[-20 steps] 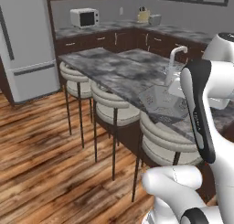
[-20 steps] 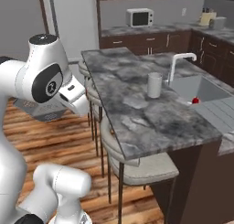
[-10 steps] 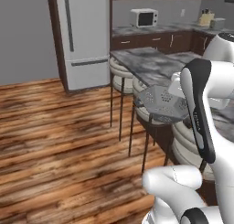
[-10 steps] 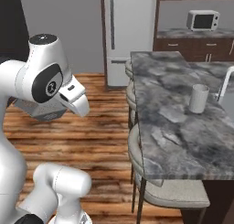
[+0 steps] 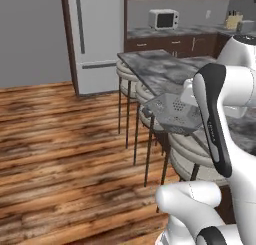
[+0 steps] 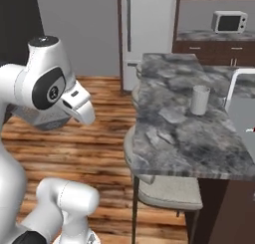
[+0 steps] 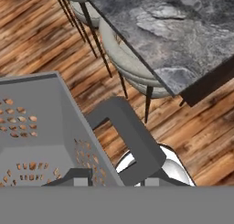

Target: Pick the glass cup and colander and place them in the sink. Then turn on the water.

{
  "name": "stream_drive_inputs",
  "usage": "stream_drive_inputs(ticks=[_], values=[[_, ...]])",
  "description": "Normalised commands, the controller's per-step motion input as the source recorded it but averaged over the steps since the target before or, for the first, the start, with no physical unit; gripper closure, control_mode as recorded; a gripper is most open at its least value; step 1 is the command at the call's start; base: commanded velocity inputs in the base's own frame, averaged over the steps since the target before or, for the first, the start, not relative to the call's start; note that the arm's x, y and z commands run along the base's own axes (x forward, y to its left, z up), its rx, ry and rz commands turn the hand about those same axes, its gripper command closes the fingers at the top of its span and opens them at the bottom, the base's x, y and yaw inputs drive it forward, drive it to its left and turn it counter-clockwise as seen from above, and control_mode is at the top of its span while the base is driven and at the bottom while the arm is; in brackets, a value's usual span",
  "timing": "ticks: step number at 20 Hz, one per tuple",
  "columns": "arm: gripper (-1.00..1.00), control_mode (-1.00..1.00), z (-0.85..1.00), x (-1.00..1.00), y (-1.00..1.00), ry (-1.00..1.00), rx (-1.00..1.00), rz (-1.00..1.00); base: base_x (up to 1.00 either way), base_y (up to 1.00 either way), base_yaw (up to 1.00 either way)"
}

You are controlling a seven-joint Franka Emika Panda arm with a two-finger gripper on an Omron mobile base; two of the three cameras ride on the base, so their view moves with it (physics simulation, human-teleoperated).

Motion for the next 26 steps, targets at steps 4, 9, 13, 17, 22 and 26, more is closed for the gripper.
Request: stream_drive_inputs(ticks=[4, 9, 13, 17, 22, 26], values=[[1.00, 1.00, 0.00, 0.00, 0.00, 0.00, 0.00, 0.00, -0.04, -0.93, 0.10], [1.00, 1.00, 0.00, 0.00, 0.00, 0.00, 0.00, 0.00, 0.01, -0.90, 0.10], [1.00, 1.00, 0.00, 0.00, 0.00, 0.00, 0.00, 0.00, 0.00, -0.91, 0.10], [1.00, 1.00, 0.00, 0.00, 0.00, 0.00, 0.00, 0.00, 0.00, -0.99, 0.07], [1.00, 1.00, 0.00, 0.00, 0.00, 0.00, 0.00, 0.00, 0.00, -0.97, 0.07], [1.00, 1.00, 0.00, 0.00, 0.00, 0.00, 0.00, 0.00, 0.01, -0.96, 0.07]])
